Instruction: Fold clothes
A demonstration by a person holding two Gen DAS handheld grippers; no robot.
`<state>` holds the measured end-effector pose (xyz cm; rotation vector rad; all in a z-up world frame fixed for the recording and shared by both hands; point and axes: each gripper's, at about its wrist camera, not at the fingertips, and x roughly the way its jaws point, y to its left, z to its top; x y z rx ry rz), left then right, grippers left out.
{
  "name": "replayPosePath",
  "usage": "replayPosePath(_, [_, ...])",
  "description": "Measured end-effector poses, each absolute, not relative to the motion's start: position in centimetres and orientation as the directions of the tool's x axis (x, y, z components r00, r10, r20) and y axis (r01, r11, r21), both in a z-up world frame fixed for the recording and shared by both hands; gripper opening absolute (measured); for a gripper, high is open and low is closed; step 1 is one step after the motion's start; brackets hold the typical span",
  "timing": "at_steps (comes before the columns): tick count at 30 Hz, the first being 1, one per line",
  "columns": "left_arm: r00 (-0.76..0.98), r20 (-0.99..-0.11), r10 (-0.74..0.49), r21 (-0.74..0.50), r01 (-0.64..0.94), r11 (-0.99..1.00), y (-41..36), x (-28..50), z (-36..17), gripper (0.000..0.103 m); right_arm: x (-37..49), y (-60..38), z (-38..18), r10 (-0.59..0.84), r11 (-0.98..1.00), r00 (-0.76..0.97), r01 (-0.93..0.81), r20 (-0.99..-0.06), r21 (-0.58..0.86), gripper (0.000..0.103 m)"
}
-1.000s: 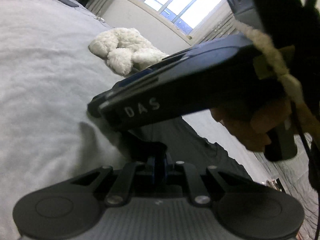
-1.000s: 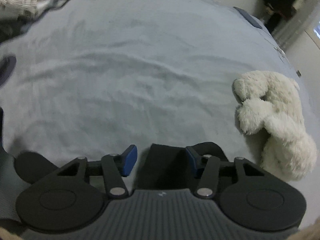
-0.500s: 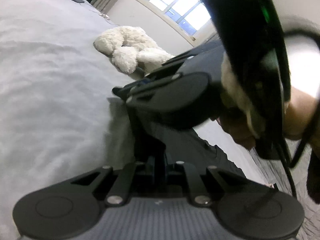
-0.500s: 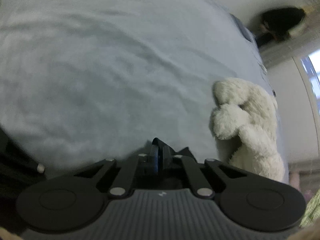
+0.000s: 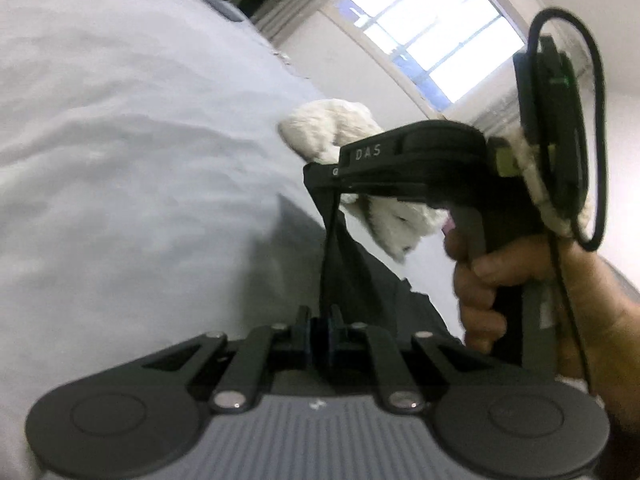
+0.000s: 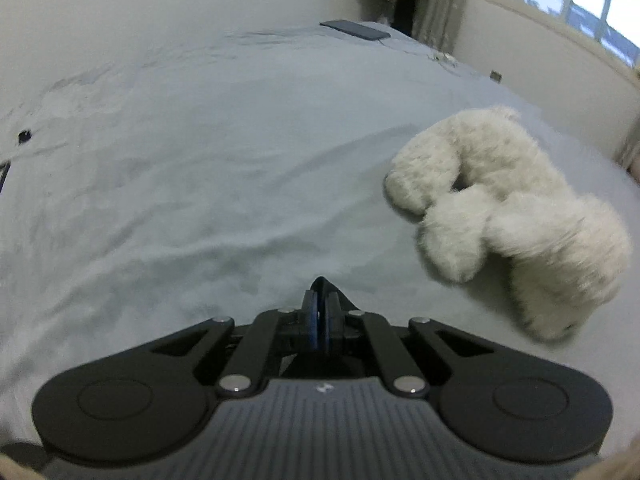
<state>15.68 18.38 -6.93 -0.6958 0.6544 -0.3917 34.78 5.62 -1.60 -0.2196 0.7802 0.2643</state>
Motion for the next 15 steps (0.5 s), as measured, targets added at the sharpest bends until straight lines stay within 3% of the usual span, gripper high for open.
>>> replayPosePath(10, [0.733,-0.468,-0.494,-0.689,0.048,0.723,20.1,15.2,-6.4,0.007,35.9,5.5,-2.4,0.177,0.978,0.68,-0.204,-0.711,0.048,0.002])
replayPosePath(15, [0.74,-0.485,-0.465,-0.69,0.003,0.724,20.7,15.2,-6.4,0.006,35.3,4.7,-1.3,0.222,0.972,0.67,-0.209,-0.708,0.108,0.016])
